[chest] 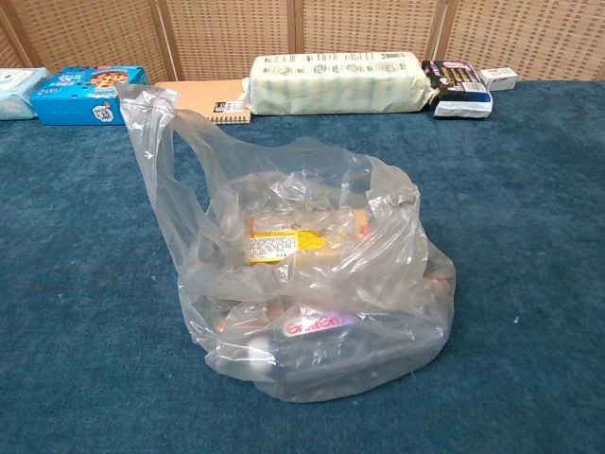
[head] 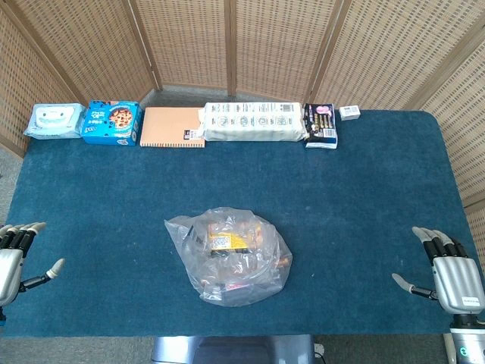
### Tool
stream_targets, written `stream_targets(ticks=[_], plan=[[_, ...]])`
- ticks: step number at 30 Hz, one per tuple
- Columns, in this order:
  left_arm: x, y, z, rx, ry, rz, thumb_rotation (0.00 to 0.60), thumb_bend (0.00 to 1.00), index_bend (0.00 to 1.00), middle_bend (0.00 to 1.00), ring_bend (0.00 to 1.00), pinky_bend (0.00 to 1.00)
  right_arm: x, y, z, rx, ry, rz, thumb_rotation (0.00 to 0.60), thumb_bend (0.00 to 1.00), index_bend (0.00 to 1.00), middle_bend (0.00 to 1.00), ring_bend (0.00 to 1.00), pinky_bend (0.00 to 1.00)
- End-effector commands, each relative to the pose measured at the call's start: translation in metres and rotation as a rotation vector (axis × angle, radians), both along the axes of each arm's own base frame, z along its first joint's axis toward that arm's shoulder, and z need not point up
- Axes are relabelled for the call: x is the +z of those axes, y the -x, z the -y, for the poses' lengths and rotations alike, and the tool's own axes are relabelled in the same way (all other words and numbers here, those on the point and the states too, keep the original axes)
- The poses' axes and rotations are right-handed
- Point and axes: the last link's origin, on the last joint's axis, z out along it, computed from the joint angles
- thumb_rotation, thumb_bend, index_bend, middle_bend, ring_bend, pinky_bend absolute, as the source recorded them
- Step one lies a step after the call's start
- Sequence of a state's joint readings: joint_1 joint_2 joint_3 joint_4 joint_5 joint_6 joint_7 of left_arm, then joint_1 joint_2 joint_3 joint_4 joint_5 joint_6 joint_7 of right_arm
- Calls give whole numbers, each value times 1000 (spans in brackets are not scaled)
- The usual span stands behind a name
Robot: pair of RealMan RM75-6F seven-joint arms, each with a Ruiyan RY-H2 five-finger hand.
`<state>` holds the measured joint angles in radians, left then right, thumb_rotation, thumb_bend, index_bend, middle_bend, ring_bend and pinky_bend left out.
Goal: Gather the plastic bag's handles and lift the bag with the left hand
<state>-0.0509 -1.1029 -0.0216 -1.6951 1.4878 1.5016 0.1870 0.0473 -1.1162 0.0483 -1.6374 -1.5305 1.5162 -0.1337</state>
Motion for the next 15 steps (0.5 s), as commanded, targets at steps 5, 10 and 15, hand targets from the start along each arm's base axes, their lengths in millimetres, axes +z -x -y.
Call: stream_targets(ticks=[5,10,15], plan=[[4,-1,0,-9,-11,1,0,194,157,231,186,141,1,0,-2,4,7,7,310,194,142,200,182,194],[7,-4,-3,-21,-5,7,0,195,158,230,186,141,2,0,-4,7,11,11,309,195,141,200,182,194],[7,-9,-8,-36,23,20,0,193,158,231,186,141,1,-1,-4,12,11,11,308,195,142,200,183,194]])
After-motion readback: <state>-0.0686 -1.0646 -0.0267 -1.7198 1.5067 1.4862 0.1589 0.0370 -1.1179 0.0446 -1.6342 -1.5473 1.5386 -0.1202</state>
